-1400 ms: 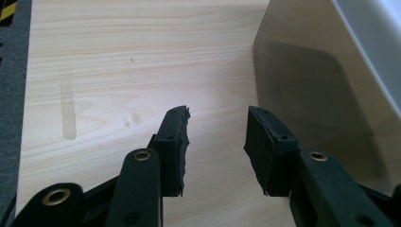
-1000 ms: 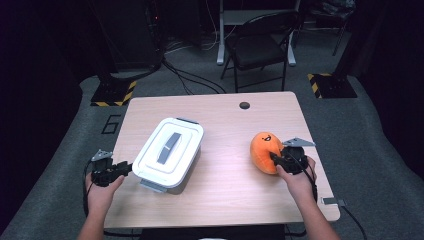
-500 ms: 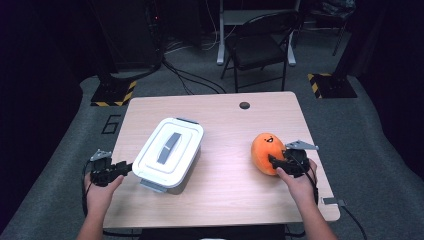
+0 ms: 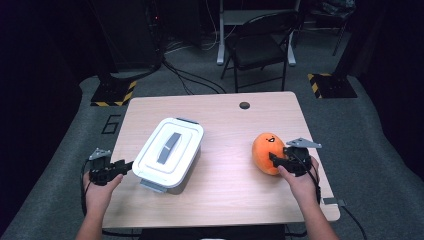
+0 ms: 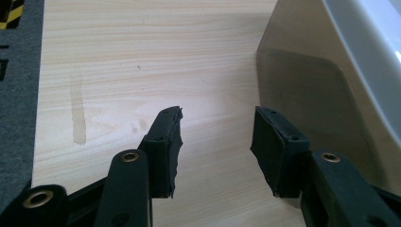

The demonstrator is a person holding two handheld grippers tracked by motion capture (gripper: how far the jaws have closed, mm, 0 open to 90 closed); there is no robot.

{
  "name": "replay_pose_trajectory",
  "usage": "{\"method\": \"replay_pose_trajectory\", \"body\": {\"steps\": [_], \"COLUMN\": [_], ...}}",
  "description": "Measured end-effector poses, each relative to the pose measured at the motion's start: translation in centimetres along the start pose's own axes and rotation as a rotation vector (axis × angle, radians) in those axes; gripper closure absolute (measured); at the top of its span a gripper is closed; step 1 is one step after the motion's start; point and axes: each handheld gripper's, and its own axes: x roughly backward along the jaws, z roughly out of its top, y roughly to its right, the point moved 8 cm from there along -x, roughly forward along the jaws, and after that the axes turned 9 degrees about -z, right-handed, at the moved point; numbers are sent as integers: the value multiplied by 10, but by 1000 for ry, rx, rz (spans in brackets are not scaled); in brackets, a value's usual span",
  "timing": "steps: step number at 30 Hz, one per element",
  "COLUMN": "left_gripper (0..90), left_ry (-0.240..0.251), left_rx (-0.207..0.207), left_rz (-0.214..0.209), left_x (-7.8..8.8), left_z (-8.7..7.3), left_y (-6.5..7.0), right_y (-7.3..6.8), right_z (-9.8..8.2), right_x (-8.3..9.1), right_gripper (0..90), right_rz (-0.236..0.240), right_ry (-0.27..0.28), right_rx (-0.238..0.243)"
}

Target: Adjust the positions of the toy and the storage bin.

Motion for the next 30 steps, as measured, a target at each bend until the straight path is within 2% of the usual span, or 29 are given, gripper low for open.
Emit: {"method": "replay_pose_trajectory", "body": {"steps": [1, 8, 12, 15, 17, 20, 23, 30], "left_gripper": [524, 538, 545, 545, 545, 544, 543, 543], "left_ry": [-10, 17, 19, 22, 19, 17, 6, 21], "left_rx": [-5, -13, -16, -20, -18, -26, -28, -36], "left_rz": [-2, -3, -9, -8, -15, -21, -29, -29], "left_x": [1, 8, 12, 13, 14, 14, 14, 17], "left_z": [0, 10, 14, 18, 20, 24, 27, 37], "left_y": [0, 4, 8, 10, 14, 17, 20, 25], "right_y": [0, -1, -4, -6, -6, -7, -8, -7], "right_z": [1, 9, 14, 19, 21, 26, 32, 42], "right_x": [1, 4, 4, 4, 4, 2, 3, 1], "right_gripper": [385, 431, 500, 498, 466, 433, 442, 480], "right_rz": [-1, 3, 11, 11, 7, -2, 0, -7], "right_ry": [3, 15, 13, 23, 20, 20, 30, 21], "right_rx": [3, 1, 21, 40, 49, 45, 53, 74]}}
